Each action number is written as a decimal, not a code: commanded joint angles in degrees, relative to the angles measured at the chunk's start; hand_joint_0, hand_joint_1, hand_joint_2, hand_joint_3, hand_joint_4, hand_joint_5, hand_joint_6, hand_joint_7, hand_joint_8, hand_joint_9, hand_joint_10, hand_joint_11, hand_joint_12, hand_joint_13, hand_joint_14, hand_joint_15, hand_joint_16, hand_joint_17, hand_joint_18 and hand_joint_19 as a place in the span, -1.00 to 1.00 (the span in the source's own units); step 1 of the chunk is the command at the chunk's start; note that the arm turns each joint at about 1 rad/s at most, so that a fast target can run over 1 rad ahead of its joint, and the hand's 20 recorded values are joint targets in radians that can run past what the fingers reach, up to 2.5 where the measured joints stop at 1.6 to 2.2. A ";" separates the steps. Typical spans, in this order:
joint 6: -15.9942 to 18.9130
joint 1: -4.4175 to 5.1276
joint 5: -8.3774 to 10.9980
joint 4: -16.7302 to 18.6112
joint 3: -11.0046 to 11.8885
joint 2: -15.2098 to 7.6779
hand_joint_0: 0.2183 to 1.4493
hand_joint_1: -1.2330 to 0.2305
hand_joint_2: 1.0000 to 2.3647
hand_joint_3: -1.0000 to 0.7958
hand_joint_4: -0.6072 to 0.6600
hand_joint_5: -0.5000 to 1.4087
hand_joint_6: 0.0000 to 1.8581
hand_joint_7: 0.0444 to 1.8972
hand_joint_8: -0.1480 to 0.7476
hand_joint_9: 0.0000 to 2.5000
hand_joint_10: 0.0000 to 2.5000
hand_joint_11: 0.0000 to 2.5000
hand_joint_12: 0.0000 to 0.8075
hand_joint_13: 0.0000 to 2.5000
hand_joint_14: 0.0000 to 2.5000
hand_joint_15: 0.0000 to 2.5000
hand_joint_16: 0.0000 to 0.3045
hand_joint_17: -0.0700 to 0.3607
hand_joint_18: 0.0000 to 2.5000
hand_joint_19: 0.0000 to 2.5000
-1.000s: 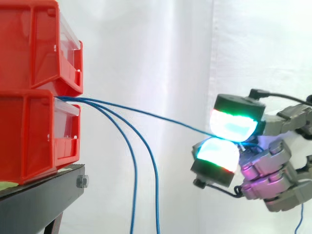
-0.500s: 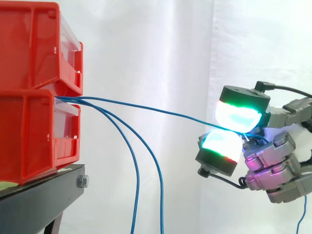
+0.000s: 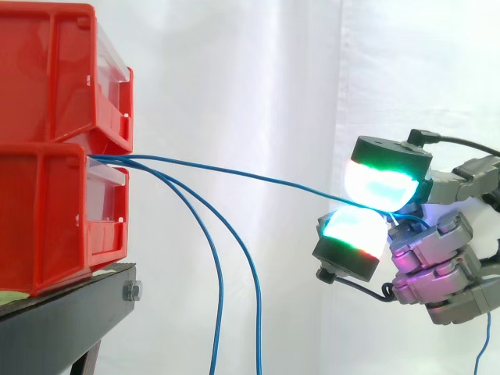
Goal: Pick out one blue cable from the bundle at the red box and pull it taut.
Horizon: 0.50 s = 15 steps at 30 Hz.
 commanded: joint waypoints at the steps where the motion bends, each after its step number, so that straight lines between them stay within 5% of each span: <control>1: 0.00 -0.02 0.01 0.00 -0.03 -0.07 -0.12 -0.29 -0.98 -0.22 -0.27 -0.69 0.02 0.13 0.00 -0.07 1.00 0.24 -0.11 -0.35 1.00 0.22 -0.73 -0.24 0.10 0.72; 15: 0.00 -0.02 0.01 0.00 -0.03 0.02 -0.12 -0.29 -0.98 -0.22 -0.27 -0.69 0.02 0.14 0.00 -0.06 1.00 0.26 -0.08 -0.34 1.00 0.21 -0.73 -0.24 0.12 0.75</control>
